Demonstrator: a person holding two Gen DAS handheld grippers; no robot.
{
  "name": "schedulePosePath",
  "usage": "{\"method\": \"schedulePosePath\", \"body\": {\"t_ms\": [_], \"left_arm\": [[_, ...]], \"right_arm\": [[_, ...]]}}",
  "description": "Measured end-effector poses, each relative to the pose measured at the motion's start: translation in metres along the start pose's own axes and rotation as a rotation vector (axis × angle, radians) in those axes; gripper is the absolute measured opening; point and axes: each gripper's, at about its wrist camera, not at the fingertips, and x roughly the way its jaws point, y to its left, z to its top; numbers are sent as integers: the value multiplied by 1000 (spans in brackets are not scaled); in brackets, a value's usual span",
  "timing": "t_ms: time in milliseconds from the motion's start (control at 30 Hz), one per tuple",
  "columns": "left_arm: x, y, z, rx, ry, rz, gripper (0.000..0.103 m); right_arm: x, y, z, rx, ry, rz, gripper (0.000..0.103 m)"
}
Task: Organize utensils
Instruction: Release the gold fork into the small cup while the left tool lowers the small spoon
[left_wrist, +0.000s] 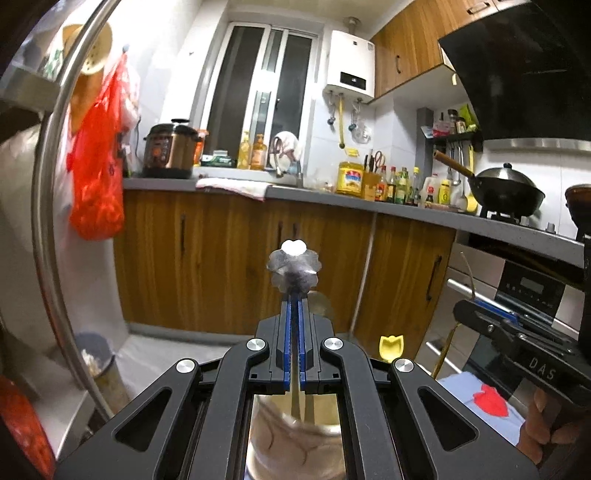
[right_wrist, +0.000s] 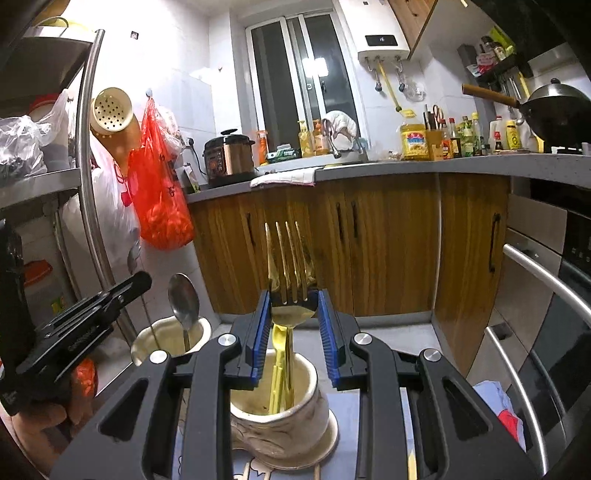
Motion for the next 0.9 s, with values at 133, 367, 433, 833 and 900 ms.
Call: {"method": "schedulePosePath", "body": {"t_ms": [133, 367, 433, 833, 900], "left_arm": [[-3, 9, -3, -31, 20, -13, 4], [-4, 23, -8, -115, 47, -83, 4], [-6, 28, -3, -150, 35, -101, 4], [-1, 28, -1, -180, 45, -122, 4], [1, 25, -5, -165, 63, -117, 4]], "right_arm": [[-4, -2, -2, 14, -3, 3, 25], [-7, -6, -5, 27, -13, 3, 25], [-7, -7, -6, 30, -15, 2, 25], [-9, -9, -6, 21, -20, 12, 25], [-8, -10, -7, 22, -19, 10, 25]]}}
